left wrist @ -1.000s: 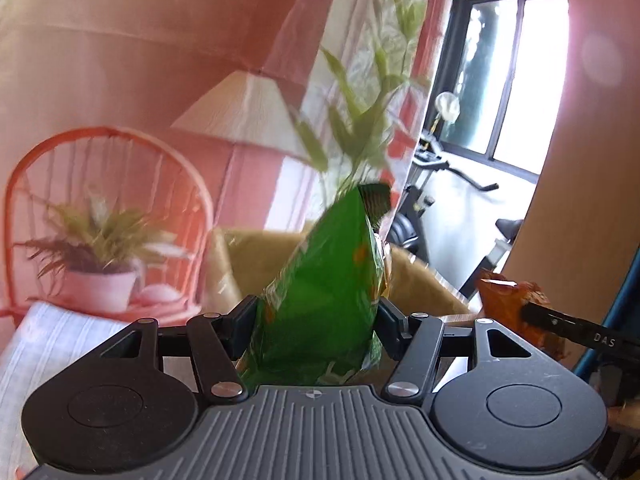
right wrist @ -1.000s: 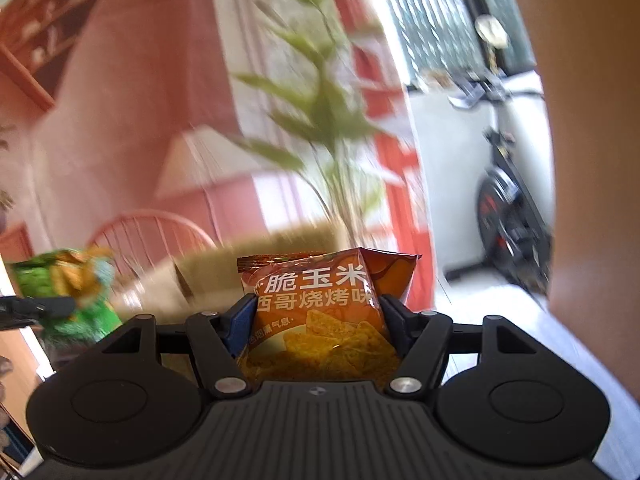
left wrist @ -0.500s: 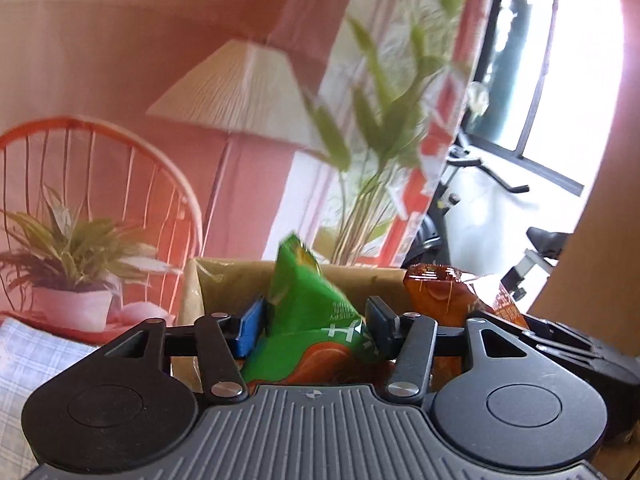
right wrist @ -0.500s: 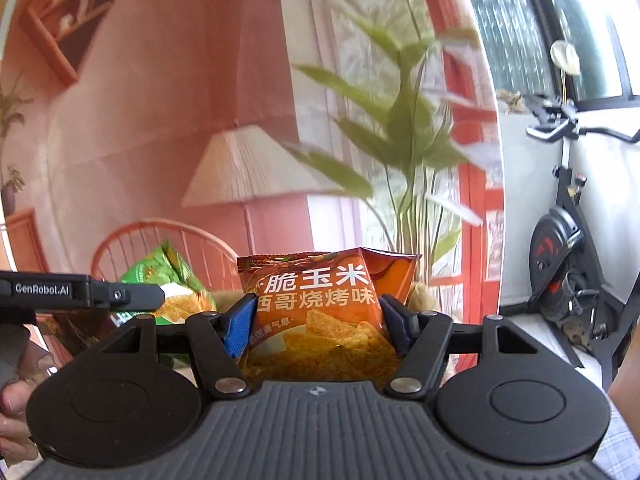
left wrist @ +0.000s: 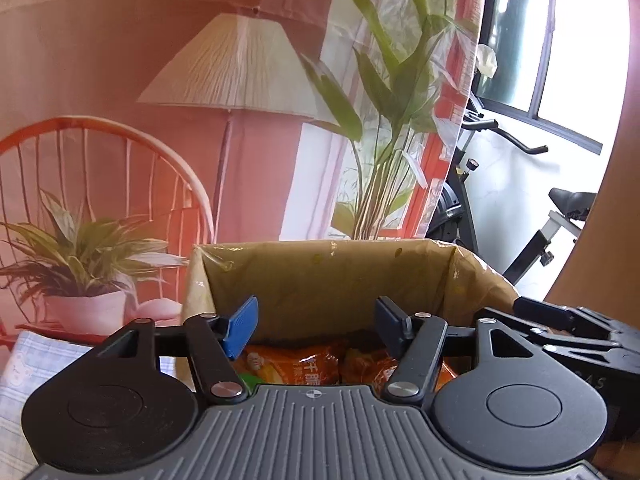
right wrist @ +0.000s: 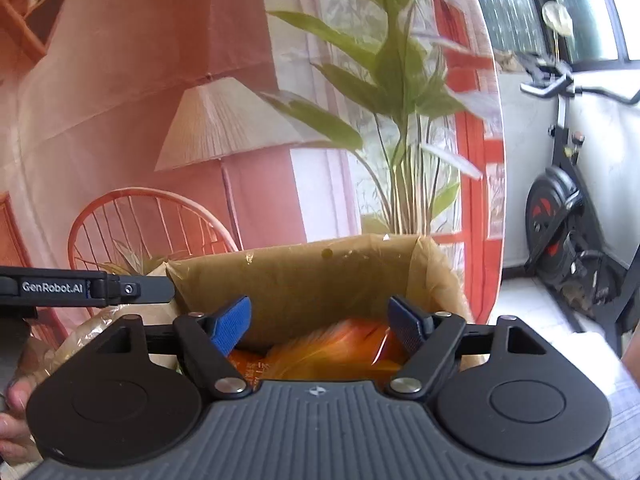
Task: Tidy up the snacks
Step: 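Grasp the pale green bag with the left tool while the right grasps the green-white bag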
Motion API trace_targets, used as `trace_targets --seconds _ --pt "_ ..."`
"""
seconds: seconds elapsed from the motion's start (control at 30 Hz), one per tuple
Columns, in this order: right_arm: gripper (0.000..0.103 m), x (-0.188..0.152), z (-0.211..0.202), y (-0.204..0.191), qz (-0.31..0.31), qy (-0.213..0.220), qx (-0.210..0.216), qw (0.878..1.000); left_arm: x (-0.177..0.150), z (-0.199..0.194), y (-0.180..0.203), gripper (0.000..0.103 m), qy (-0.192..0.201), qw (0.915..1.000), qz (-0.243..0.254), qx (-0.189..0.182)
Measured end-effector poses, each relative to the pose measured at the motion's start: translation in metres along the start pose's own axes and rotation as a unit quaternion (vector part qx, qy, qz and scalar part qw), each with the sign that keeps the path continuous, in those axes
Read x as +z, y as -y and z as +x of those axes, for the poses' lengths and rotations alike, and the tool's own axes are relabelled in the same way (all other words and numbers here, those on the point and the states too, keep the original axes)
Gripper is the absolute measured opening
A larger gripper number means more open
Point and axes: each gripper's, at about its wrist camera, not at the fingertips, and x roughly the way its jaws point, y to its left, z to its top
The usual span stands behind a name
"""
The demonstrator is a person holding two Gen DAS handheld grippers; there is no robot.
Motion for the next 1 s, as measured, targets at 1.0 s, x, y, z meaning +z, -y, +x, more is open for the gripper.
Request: trace_targets --seconds 1.0 --pt "0.078 -0.134 -0.133 -0.046 0.04 -0.116 0.044 0.991 -0.173 -0.12 -0.01 0.076 -0.122 0.9891 0.0 -0.083"
